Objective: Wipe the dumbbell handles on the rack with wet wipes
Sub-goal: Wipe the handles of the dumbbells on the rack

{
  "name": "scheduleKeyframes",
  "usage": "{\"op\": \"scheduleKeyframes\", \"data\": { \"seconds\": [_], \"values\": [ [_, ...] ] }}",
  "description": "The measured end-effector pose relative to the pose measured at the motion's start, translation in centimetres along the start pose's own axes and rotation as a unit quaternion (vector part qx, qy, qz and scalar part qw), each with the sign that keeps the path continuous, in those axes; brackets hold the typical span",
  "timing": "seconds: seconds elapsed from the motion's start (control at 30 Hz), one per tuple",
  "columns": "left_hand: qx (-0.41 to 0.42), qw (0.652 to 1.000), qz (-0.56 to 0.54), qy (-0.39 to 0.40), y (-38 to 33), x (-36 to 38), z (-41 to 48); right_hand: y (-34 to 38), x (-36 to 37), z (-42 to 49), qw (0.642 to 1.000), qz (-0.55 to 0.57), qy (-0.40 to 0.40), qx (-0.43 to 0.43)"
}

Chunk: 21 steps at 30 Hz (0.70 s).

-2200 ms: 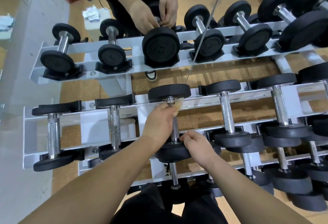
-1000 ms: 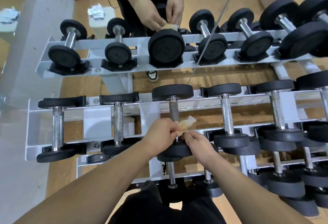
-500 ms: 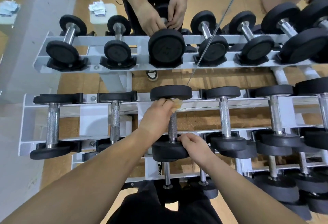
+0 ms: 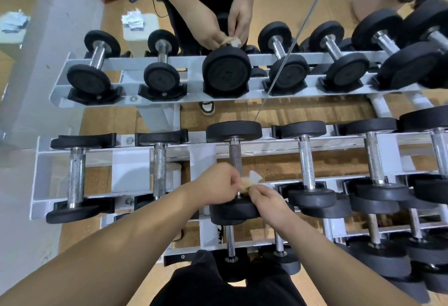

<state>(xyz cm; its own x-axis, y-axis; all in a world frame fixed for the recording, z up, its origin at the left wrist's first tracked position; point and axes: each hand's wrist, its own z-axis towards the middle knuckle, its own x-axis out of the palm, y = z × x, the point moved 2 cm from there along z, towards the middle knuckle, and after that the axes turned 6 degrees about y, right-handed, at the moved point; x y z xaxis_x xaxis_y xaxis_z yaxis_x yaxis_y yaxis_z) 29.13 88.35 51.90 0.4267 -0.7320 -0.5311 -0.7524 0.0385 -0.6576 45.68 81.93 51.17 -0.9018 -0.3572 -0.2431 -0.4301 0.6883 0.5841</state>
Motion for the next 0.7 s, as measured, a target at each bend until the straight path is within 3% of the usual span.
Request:
{"op": "scheduleKeyframes", "data": {
  "seconds": [0.07, 0.1, 0.13, 0.3, 0.5, 0.57, 0.7],
  "values": [
    [0.039, 0.983, -0.016, -0.178, -0.4, -0.8, 0.6, 0.2, 0.0, -0.2, 1.0, 0.011, 0.008, 0.011],
    [0.062, 0.969, -0.003, -0.238, -0.6, -0.8, 0.8, 0.4, 0.0, -0.4, 1.0, 0.016, 0.01, 0.014],
    [0.074, 0.966, 0.025, -0.248, -0.7, -0.5, 1.0, 0.4, -0.1, -0.5, 1.0, 0.023, 0.011, 0.016],
    [-0.003, 0.989, 0.06, -0.138, -1.3, 1.4, 1.1, 0.4, -0.3, -0.9, 0.999, 0.043, 0.01, 0.022],
    [-0.137, 0.987, 0.032, 0.076, -3.1, 0.7, -0.2, 0.0, -1.7, -0.7, 0.999, 0.025, 0.036, -0.005],
    [-0.166, 0.984, -0.019, 0.058, -5.4, -0.1, -0.7, 0.3, -2.9, -1.5, 0.998, 0.047, 0.03, -0.029],
    [-0.126, 0.937, -0.316, -0.078, -11.5, 1.0, -1.5, 0.2, -7.5, -3.7, 0.985, 0.156, 0.039, -0.056]
  ]
}}
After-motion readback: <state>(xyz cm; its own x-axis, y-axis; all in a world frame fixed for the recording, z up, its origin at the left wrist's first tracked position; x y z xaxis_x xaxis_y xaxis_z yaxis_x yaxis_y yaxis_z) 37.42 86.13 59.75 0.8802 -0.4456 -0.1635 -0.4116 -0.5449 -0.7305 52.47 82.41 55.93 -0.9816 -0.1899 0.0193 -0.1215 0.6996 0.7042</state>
